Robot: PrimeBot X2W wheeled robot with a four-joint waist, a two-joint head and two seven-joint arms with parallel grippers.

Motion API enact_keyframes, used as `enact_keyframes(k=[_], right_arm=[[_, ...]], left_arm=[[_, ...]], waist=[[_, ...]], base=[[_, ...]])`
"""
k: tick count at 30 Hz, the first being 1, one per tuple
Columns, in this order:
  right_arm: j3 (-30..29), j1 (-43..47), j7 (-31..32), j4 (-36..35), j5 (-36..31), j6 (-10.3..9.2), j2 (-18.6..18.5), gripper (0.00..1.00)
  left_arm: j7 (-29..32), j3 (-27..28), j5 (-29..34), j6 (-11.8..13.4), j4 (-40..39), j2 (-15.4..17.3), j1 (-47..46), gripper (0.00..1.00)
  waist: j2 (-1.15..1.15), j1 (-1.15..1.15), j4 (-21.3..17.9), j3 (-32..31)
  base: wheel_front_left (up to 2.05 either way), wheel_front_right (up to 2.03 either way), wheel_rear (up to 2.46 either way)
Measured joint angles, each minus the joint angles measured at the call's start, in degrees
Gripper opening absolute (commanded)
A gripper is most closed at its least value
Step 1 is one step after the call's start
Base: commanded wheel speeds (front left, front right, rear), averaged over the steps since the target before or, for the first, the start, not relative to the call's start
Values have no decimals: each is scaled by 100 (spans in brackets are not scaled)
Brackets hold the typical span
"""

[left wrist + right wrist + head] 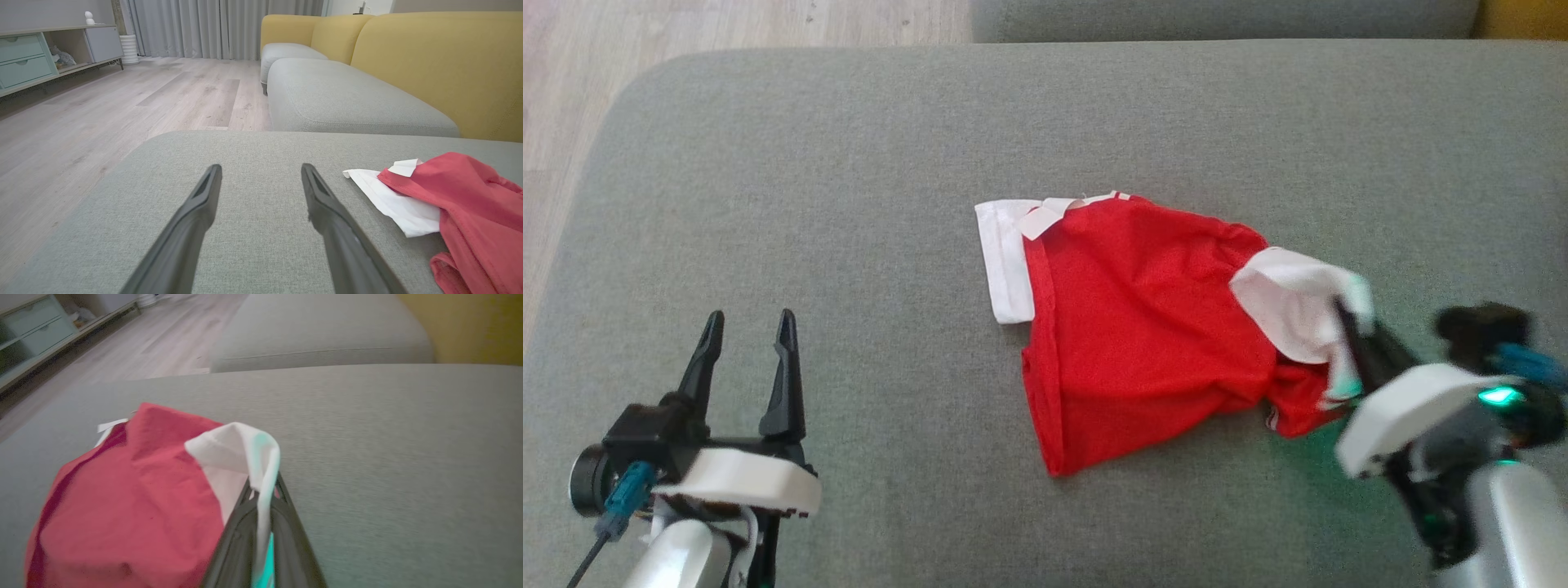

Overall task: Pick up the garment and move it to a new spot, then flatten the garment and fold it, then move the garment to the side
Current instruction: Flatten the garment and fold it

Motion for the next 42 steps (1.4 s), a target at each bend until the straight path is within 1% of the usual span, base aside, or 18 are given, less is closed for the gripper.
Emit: enact_keyframes(k=[4,5,6,7,11,14,15,16,18,22,26,28,29,34,42], right_arm=[[-934,37,-141,253,132,0,182,0],[-1116,42,-180,358,152,0,216,20],[-1292,43,-199,472,225,0,250,87],[-1448,42,-294,604,243,0,275,100],[-1941,12,-692,1123,392,0,333,100],[-2069,-13,-1060,1249,410,0,349,100],[-2069,-13,-1060,1249,410,0,349,100],[-2064,-34,-1190,1239,400,0,349,100],[-1960,-107,-1426,1128,313,0,342,100],[-1367,-190,-1771,501,86,0,216,100],[-719,-159,-1758,-108,-32,0,125,100],[-506,-12,-1689,-337,-62,0,107,100],[-383,219,-1624,-508,-62,0,107,100],[-265,665,-1441,-791,-59,0,126,100],[-212,724,-1323,-932,-59,0,175,100]], left_arm=[[-48,-1,0,-29,48,-5,-14,100],[-52,-2,-1,-30,56,-7,-15,100],[-52,-2,-1,-32,69,-9,-18,100],[-55,-2,-1,-46,81,-10,-18,100],[-102,-3,-2,-46,174,-26,-41,100],[-121,-3,-3,-46,214,-26,-91,100],[-121,-3,-3,-46,214,-26,-91,100],[-137,-3,-3,-46,219,-27,-103,100],[-160,-3,-3,-46,230,-29,-105,100],[-170,-3,-22,-45,270,-30,-104,100],[-181,-5,-26,-42,323,-30,-102,100],[-194,-5,-27,-36,339,-27,-91,100],[-194,-5,-27,-18,349,-25,-75,100],[-194,-4,-27,14,338,-5,-12,100],[-160,-13,-27,81,267,16,97,100]], waist=[[0,-1,-13,-11],[0,-1,-14,-10],[0,-1,-17,-7],[0,-1,-24,-2],[0,-1,-41,9],[0,-1,-52,5],[0,-1,-52,5],[0,-1,-56,4],[0,-1,-61,-6],[0,-1,-78,-35],[0,-1,-87,-106],[0,-1,-86,-162],[0,-1,-84,-222],[0,-1,-93,-332],[0,-1,-108,-348]], base=[[0,0,0],[0,0,0],[0,0,0],[0,0,0],[0,0,0],[0,0,0],[0,0,0],[0,0,0],[0,0,0],[0,0,0],[0,0,0],[0,0,0],[0,0,0],[0,0,0],[0,0,0]])
